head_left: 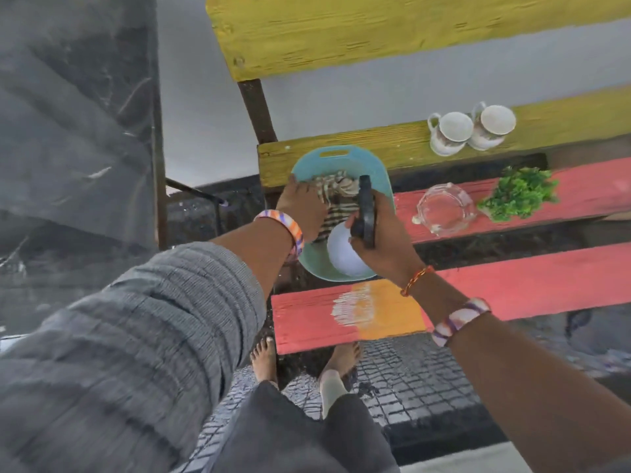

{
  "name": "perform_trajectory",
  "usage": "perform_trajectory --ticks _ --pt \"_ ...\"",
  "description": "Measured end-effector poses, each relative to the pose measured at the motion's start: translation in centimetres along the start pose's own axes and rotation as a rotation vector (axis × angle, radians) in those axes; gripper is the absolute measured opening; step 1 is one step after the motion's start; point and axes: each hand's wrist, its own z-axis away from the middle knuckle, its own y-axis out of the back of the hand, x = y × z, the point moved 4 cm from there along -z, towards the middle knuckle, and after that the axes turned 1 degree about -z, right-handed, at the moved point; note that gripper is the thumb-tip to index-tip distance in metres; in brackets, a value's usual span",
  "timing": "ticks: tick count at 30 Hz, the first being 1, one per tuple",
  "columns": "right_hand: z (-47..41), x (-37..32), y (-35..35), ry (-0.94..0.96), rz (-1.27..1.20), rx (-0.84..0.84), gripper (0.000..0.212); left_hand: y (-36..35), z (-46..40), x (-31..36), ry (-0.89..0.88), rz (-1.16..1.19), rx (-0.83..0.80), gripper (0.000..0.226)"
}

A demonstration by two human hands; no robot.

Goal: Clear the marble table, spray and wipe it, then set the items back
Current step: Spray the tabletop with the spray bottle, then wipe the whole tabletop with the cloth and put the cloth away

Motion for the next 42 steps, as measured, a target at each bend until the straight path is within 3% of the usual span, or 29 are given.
perform_trajectory --ticks 6,10,12,15,18,22,27,29,31,33,35,38,42 --pt "1.0 0.4 1.0 0.134 0.132 -0.185 0.078 -2.3 -2.9 0.4 0.099 -0.032 -0.175 0.056" --pt "0.5 1.3 2.4 0.091 0.235 -0.267 0.095 -0.8 -2.7 0.1 0.166 0.206 -0.080 0.044" --pt "0.4 0.9 3.4 0.082 0.261 -0.284 0.097 0.5 -1.6 -0.7 0.236 0.517 0.076 0.046" --pt "0.2 -0.6 5.1 0.088 0.291 -0.307 0.097 1.9 0.9 -2.9 0.433 1.162 0.480 0.027" --pt "-0.1 -2.6 6.5 0.053 0.371 -0.372 0.093 3.7 3.8 -5.3 0.555 1.386 0.778 0.006" --pt "-0.9 -7.2 7.9 0.043 0.296 -0.218 0.091 7.3 7.1 -8.7 0.502 1.681 0.985 0.031" --pt "-1.9 -15.1 5.1 0.144 -0.074 0.025 0.085 10.7 12.5 -12.3 0.300 2.200 1.019 0.024" --pt "-2.0 -18.2 2.5 0.132 -0.315 0.022 0.097 11.4 14.9 -13.8 0.128 2.350 0.970 0.023" --pt "-1.7 -20.8 -0.6 0.108 -0.611 -0.108 0.111 11.2 17.2 -15.1 -0.050 2.472 0.927 0.028" --pt "-0.5 -22.9 -4.1 0.080 -0.762 -0.269 0.097 10.3 19.8 -16.4 -0.149 2.498 0.871 0.021" --pt "0.4 -24.0 -6.7 0.066 -0.814 -0.298 0.093 8.9 22.3 -17.0 -0.180 2.431 0.678 0.035" --pt "1.8 -24.8 -10.8 -0.002 -0.847 -0.262 0.095 5.0 25.2 -19.3 -0.009 2.136 0.734 0.067" --pt "4.1 -26.4 -14.5 -0.042 -0.747 -0.152 0.041 0.1 28.0 -21.7 0.196 1.832 0.753 0.045"
